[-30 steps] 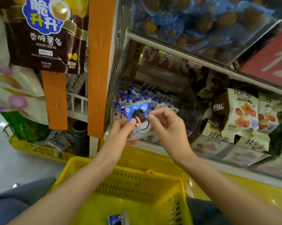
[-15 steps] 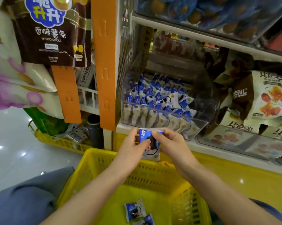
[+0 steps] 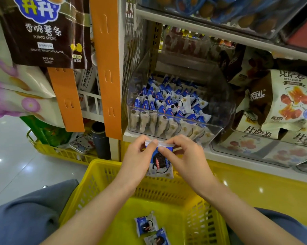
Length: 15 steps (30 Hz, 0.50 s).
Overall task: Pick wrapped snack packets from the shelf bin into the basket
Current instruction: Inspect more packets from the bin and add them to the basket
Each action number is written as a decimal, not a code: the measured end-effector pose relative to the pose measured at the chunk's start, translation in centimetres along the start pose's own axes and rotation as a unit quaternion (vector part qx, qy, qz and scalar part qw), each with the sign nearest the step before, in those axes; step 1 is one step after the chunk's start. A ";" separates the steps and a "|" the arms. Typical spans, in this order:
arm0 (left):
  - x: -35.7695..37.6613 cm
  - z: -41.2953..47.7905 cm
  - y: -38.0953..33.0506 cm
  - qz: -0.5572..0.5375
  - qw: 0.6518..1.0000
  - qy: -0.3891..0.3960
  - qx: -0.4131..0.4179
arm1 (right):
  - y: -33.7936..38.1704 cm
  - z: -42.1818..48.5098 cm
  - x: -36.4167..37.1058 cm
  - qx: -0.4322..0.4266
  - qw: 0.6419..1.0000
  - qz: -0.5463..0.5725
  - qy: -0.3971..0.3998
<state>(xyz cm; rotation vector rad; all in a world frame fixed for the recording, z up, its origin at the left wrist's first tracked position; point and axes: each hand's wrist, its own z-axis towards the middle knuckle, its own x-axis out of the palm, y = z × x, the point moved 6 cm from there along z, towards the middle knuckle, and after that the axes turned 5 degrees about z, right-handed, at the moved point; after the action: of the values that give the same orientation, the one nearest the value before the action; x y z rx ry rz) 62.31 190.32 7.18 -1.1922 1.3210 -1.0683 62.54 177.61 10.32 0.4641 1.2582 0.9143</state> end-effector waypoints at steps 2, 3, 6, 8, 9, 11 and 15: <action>0.1 0.1 0.1 0.005 1.000 -0.002 -0.003 | 0.3 0.1 -0.4 -0.024 0.999 -0.028 -0.008; 0.2 0.2 0.1 0.007 1.000 0.006 -0.008 | 0.1 0.2 -0.5 -0.009 1.000 -0.005 -0.013; 0.7 0.3 0.3 -0.013 0.998 0.056 -0.031 | -1.3 0.6 -1.0 0.102 0.983 0.148 -0.040; 0.9 0.3 0.6 -0.024 0.996 0.064 -0.057 | -2.4 0.7 -1.3 0.182 0.949 0.251 -0.059; 0.7 0.4 0.8 -0.029 0.996 0.054 -0.062 | -2.8 0.6 -1.2 0.215 0.928 0.297 -0.061; 0.2 0.5 0.6 -0.050 0.997 0.024 -0.054 | -3.2 0.3 -0.9 0.263 0.887 0.375 -0.060; -1.5 0.8 -0.5 -0.054 0.996 -0.066 0.004 | -2.8 0.0 0.3 0.281 0.881 0.380 0.007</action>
<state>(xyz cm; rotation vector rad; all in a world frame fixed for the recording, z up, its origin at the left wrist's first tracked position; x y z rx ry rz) 63.16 191.80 7.79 -1.3175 1.1608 -1.0507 63.46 176.19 8.07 1.4931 1.3624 1.1835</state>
